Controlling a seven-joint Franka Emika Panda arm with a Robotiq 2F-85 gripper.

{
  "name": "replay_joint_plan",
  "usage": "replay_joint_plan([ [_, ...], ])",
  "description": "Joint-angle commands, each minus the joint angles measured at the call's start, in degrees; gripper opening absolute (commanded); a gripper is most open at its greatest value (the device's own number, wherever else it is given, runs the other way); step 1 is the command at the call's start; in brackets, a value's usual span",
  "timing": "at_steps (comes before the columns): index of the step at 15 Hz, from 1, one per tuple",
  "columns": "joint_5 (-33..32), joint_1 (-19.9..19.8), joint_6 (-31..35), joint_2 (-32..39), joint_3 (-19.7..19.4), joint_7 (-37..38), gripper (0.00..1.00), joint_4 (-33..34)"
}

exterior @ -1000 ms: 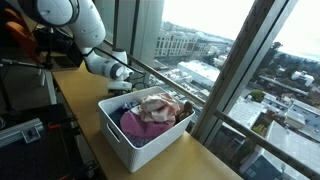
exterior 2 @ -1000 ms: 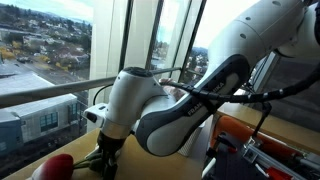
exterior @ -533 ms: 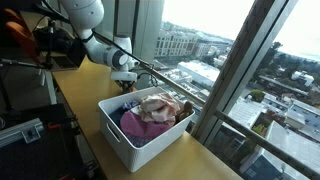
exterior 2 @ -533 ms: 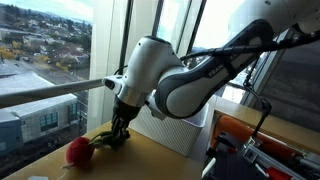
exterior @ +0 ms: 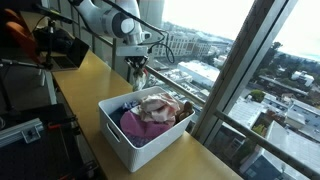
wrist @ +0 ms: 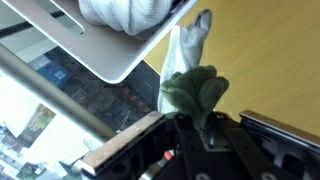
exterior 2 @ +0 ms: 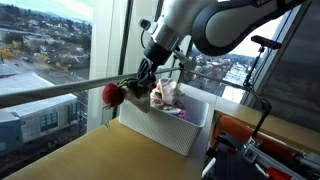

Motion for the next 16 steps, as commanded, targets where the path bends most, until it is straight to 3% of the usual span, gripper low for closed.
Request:
replay_joint_plan([
  [1,3.8,-2.7,-3.9,-8.8,0.3,-3.9,0.04,-2.5],
  [7,3.6,-5.5,-5.3,-11.6,-4.4,-7.0,0.04,-0.7],
  [16,2.8,-9.9,-4.8,-5.2,-9.7,-6.8,0.04,-1.8],
])
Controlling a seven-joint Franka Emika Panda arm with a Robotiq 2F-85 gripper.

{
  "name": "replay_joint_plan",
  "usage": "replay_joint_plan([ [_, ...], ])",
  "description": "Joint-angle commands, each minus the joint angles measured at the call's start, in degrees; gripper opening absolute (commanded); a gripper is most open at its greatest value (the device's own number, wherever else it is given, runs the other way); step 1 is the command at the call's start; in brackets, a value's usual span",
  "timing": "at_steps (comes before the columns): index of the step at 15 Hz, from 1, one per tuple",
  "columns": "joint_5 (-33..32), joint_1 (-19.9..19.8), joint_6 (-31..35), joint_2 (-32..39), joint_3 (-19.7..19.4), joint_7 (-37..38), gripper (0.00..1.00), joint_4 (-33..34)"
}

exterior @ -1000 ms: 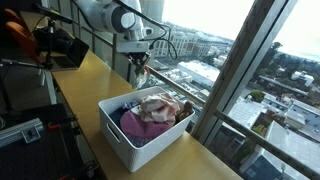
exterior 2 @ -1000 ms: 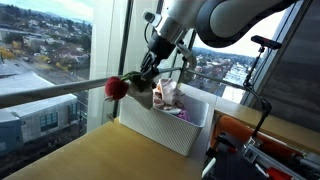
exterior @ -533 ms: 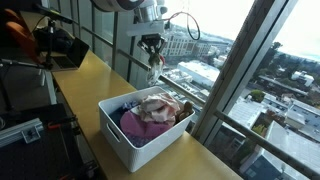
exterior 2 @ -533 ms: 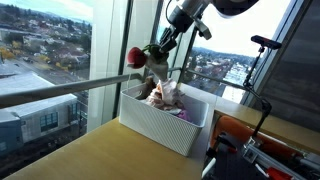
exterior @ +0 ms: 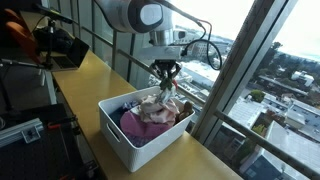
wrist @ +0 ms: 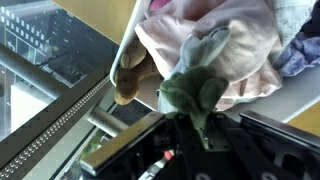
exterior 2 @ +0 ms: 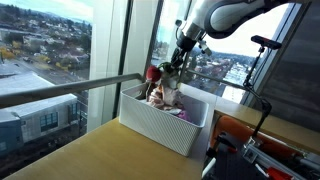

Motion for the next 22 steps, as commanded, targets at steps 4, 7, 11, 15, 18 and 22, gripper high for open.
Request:
replay_joint_plan([
  [4,-0.2,-1.3,-0.6,4.3,-0.9,0.6,0.04,-0.1],
  [7,-0.4,-1.5,-0.6,5.7,-0.8,0.9,0.04,-0.4],
  [11,-0.4,-1.7,-0.7,7.2,-0.7,1.2,0.04,-0.7],
  [15,-0.3,-1.6,-0.9,8.0,-0.5,1.4,0.04,-1.2],
  [18,-0.3,-1.6,-0.8,8.5,-0.4,1.3,0.04,-1.8],
  [22,-0.7,-1.4,-0.8,8.9,-0.5,1.5,0.33,-2.5],
])
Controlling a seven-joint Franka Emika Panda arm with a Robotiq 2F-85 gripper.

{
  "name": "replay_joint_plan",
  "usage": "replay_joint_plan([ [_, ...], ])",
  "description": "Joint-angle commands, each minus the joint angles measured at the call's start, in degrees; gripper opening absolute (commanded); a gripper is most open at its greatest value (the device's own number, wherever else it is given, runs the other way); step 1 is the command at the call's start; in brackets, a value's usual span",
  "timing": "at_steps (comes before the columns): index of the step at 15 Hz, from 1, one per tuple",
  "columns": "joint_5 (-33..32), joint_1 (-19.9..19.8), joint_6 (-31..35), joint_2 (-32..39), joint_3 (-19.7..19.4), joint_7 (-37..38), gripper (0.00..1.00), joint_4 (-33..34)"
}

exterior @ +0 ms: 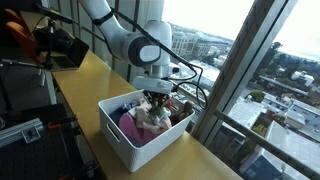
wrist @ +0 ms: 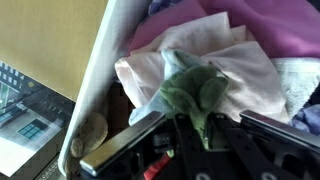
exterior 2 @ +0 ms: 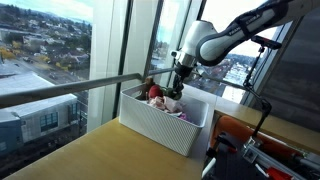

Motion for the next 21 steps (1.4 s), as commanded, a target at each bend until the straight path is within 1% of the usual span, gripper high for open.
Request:
replay_joint_plan([
  [1,-0.8,0.0,-0.8,0.0,0.2,0.7,0.41,-0.7],
  [2,-0.8,0.0,-0.9,-0.4,0.3,0.5,0.46,-1.0],
  [6,-0.4,-0.2,-2.0,-2.6,0.5,0.0,0.76,-1.1],
  [9,0.9,-0.5,-3.9,-5.8,1.1,-1.2,0.97,-0.6],
  [10,1.1,-0.4,-4.6,-6.9,1.2,-1.3,1.00,-0.5],
  [16,2.1,1.3,-9.0,-14.7,1.9,-1.8,1.00,-0.5],
  [18,3.8,2.1,-12.4,-16.9,2.3,-1.9,1.00,-0.4],
  [21,4.0,4.5,-22.3,-20.0,2.6,2.1,1.00,-0.5],
])
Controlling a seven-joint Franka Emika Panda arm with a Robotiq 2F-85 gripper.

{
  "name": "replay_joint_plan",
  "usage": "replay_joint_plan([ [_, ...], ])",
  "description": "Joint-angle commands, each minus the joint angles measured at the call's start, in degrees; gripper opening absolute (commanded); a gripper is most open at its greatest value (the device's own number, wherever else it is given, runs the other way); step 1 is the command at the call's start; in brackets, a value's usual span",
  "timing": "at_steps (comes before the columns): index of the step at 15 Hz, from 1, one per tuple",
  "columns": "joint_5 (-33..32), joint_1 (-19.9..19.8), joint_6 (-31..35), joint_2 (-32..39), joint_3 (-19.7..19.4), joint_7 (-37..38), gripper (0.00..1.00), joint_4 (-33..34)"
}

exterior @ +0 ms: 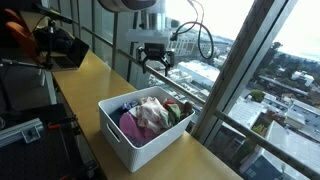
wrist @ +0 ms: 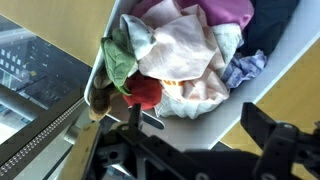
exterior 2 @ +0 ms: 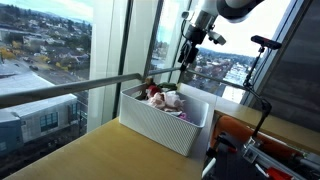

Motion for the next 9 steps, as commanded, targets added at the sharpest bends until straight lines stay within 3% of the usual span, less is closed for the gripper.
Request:
replay_joint_plan([
  [1,1.2,2.6,-11.7,-4.6,0.8,3.7,1.00,-0.5],
  [5,5.2,5.4,-22.9,-8.7,1.7,6.1,1.00,-0.4],
  [9,10.4,7.7,-26.3,-14.1,2.3,8.2,1.00,-2.7],
])
